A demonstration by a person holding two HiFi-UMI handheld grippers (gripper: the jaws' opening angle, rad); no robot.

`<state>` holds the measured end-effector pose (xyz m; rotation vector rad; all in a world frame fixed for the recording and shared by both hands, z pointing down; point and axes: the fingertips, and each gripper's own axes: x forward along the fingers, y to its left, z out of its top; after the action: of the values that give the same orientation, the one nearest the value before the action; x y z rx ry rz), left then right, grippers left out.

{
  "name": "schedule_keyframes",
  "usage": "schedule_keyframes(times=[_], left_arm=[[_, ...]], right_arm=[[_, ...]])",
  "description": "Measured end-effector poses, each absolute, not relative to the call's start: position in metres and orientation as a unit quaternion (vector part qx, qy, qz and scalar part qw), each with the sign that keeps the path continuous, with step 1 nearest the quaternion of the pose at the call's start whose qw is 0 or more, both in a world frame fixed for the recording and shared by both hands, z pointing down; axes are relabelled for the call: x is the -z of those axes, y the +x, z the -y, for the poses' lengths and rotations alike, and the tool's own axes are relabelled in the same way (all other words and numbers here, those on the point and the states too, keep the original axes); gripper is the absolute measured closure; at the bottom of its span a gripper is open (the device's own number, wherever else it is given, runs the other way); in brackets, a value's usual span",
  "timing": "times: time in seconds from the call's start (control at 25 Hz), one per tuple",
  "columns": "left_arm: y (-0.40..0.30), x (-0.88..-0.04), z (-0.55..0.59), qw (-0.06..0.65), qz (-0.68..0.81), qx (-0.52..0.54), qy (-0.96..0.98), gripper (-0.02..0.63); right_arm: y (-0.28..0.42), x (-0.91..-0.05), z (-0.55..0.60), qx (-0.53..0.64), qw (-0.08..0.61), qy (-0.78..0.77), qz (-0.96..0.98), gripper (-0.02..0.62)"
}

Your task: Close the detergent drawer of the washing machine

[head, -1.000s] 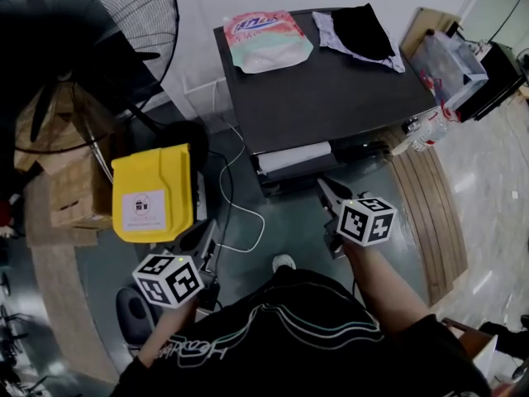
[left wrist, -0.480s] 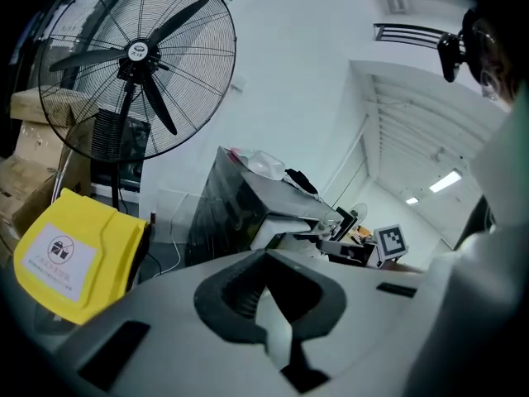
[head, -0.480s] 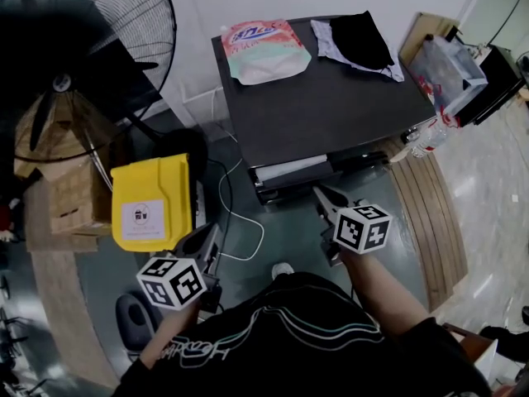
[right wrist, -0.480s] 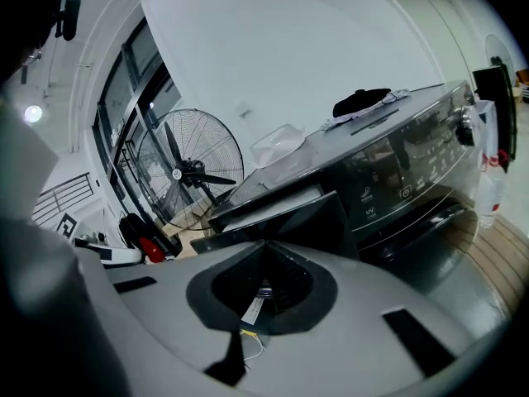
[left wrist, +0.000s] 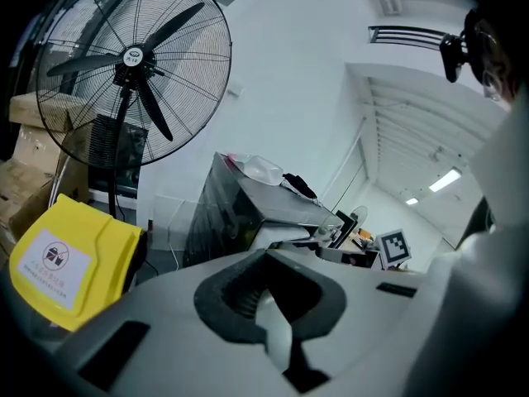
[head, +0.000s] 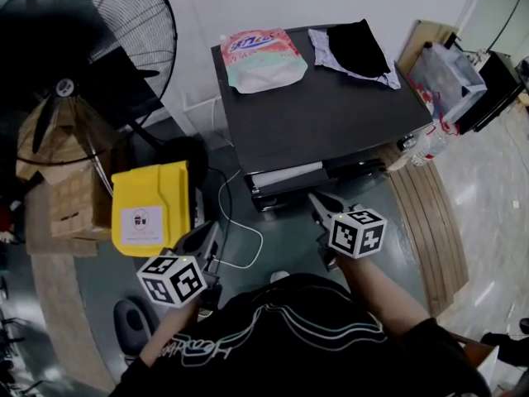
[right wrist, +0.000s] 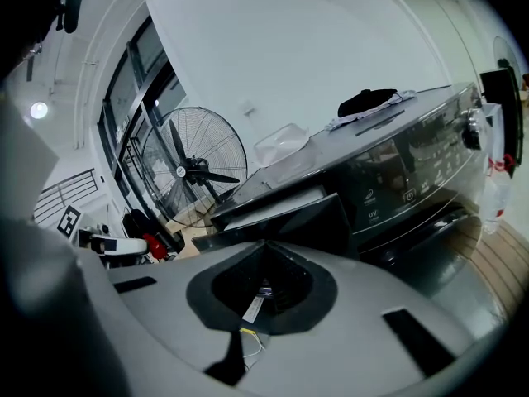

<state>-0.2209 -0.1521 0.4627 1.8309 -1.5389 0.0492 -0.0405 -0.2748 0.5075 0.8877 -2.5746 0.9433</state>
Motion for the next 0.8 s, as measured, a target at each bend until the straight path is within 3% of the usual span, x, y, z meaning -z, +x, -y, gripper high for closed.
schedule_keyframes(times=[0.8], left_arm=[[-0.218,-0.451,0.17,0.343,0.604,-0.025,0.719,0.583]], right_arm=[[-0.056,-0.507,0.301,-0.321,0.13,0.29,0.892,0.569]])
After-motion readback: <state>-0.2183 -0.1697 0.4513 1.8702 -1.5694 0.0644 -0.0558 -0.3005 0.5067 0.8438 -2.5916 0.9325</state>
